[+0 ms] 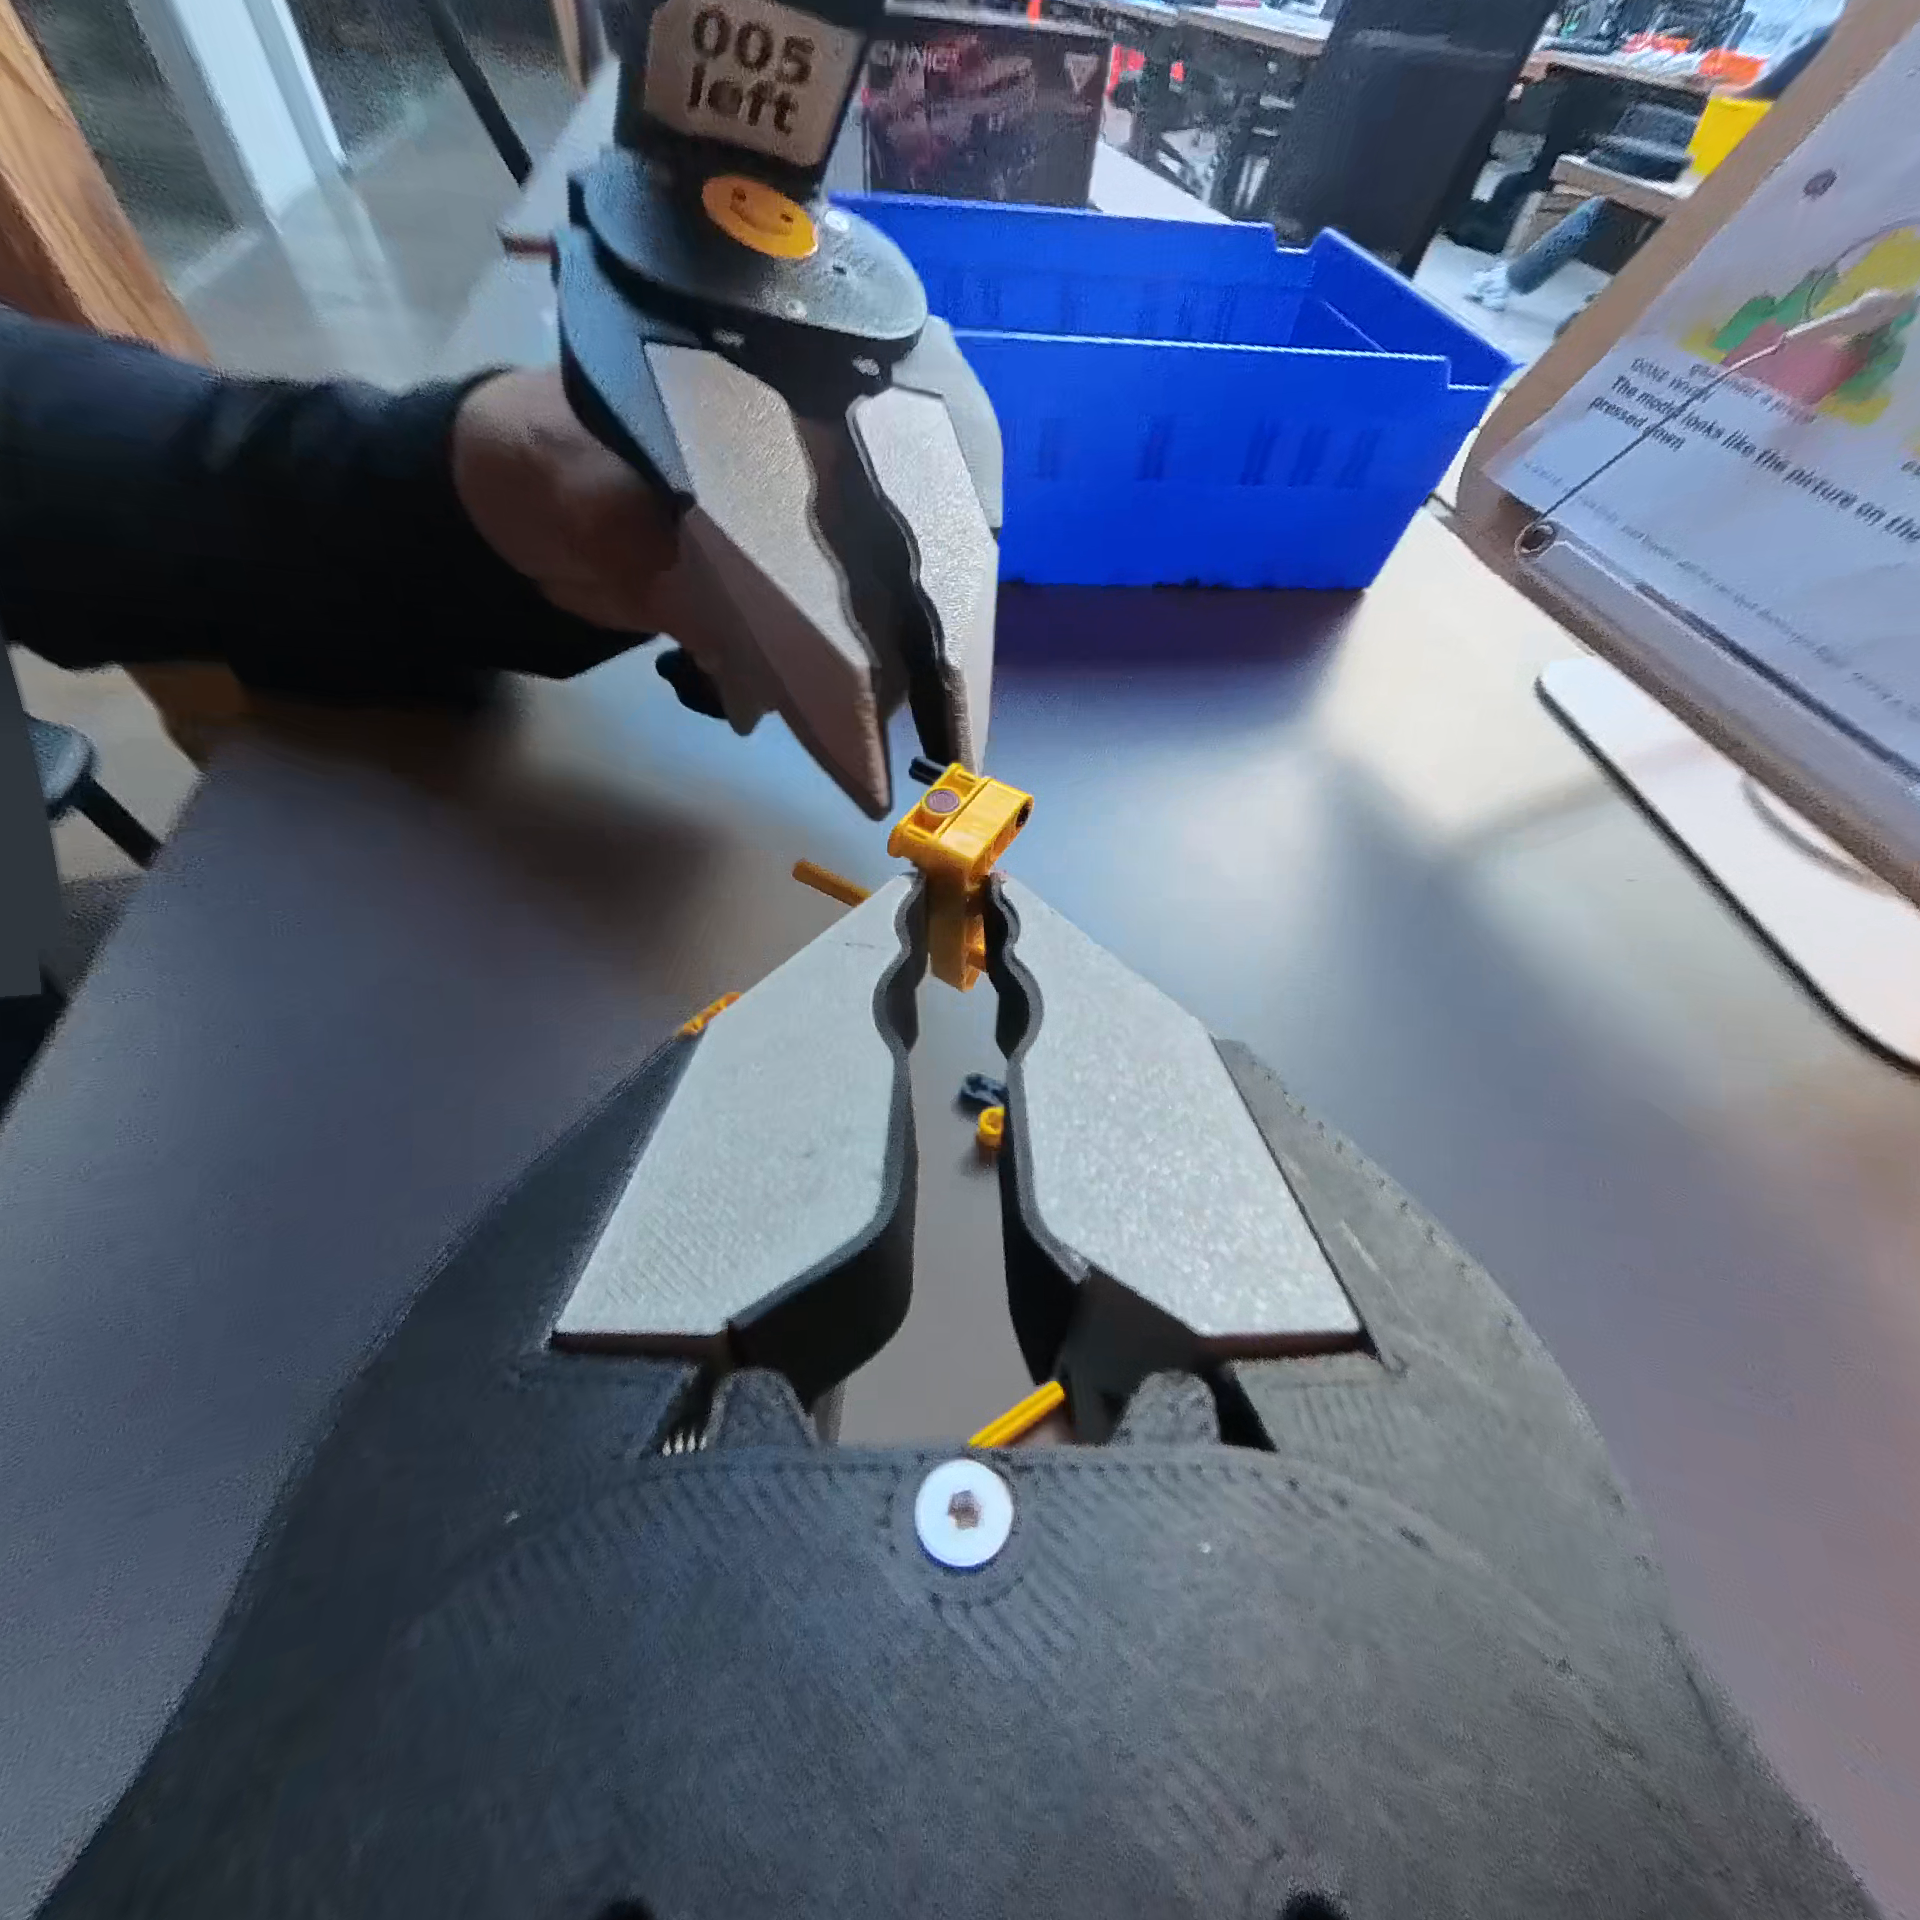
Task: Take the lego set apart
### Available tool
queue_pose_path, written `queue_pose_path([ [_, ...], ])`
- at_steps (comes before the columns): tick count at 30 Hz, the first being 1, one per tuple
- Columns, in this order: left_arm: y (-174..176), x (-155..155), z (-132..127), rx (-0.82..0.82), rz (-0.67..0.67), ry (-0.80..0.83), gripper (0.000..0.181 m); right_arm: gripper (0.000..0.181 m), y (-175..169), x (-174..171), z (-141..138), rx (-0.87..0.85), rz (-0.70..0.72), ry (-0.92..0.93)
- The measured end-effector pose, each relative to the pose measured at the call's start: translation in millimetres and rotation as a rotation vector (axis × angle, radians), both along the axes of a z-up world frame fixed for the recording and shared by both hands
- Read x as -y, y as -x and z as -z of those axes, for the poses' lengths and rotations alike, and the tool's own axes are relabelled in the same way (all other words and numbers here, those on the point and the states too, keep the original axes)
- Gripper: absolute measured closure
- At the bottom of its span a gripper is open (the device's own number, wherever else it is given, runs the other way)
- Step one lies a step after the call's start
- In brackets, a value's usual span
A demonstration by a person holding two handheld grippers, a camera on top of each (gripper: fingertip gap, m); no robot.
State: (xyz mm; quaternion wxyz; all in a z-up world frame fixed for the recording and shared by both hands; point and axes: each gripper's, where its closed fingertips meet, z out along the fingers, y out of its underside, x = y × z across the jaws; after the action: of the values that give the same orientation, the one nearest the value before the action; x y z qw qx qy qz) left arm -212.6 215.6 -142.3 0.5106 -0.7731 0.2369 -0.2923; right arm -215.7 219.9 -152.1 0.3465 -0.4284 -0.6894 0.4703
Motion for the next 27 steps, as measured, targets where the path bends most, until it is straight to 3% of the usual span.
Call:
queue_pose_path([
  [8,5,-5,6,-0.008,-0.062,-0.008,0.18,0.172,4,-2,5,-0.015,0.083,-0.224],
  [10,7,-7,5,-0.016,-0.089,-0.021,0.18,0.163,7,-2,8,-0.011,0.099,-0.267],
  [13,9,-8,4,-0.018,-0.11,-0.037,0.18,0.168,9,-3,12,-0.005,0.122,-0.277],
  [19,11,-4,-7,0.078,-0.056,-0.016,0.18,0.175,5,-4,-5,-0.038,0.038,0.091],
  [23,13,-3,-21,0.173,-0.041,-0.053,0.181,0.175,0,-11,-9,-0.048,0.004,0.203],
  [27,22,-3,-24,0.205,-0.044,-0.03,0.169,0.175,-5,1,-22,-0.097,-0.104,0.32],
])
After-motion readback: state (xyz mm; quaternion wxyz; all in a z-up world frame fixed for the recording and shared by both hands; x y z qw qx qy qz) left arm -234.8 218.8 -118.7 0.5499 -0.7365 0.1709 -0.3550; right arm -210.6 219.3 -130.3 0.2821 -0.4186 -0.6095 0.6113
